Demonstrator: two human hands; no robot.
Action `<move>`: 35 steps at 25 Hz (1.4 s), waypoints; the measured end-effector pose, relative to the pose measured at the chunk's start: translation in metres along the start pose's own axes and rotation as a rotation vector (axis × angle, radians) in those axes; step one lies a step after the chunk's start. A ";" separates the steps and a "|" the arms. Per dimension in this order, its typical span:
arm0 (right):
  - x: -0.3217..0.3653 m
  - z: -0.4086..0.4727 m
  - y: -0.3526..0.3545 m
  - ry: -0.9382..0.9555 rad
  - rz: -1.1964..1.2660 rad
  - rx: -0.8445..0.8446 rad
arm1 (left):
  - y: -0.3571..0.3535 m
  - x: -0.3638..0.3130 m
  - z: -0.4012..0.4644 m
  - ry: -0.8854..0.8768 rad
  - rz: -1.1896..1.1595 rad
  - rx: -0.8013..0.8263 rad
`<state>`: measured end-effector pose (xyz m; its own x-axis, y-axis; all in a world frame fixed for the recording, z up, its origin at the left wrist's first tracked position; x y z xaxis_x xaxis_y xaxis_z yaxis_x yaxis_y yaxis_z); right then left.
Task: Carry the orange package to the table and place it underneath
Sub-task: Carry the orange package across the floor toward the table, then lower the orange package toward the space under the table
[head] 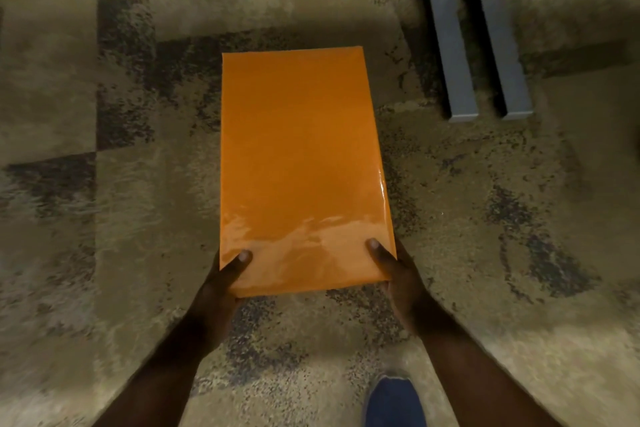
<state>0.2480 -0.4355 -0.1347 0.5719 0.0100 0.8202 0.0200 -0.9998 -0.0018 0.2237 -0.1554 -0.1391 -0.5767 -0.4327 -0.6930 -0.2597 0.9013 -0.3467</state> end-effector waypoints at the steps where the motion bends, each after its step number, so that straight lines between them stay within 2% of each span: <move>1: 0.003 0.001 0.001 -0.006 0.009 -0.005 | -0.003 -0.003 0.001 -0.004 0.013 0.016; 8: 0.041 0.028 0.027 0.011 0.085 -0.067 | -0.041 -0.043 0.042 -0.029 0.056 0.031; 17: 0.121 0.108 0.086 0.129 0.040 -0.016 | -0.128 -0.088 0.119 -0.128 0.002 0.063; 24: 0.170 0.158 0.124 0.168 0.037 -0.143 | -0.191 -0.110 0.177 -0.133 0.006 0.070; 33: 0.174 0.192 0.146 0.113 0.042 -0.141 | -0.218 -0.113 0.203 -0.118 0.031 0.130; 35: 0.157 0.228 0.173 0.048 0.077 -0.184 | -0.239 -0.098 0.235 -0.113 0.086 0.113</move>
<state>0.5281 -0.6034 -0.1368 0.5264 -0.0628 0.8479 -0.1750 -0.9839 0.0357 0.5247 -0.3333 -0.1365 -0.5010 -0.3596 -0.7872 -0.1207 0.9297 -0.3479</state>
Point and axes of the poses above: each hand's wrist, its own z-axis towards the middle knuckle, its own y-axis out of the back of the hand, x = y × z, the point moved 6 cm from there along z, towards the middle knuckle, and after that the axes turned 8 degrees about -z, right-handed, at the moved point
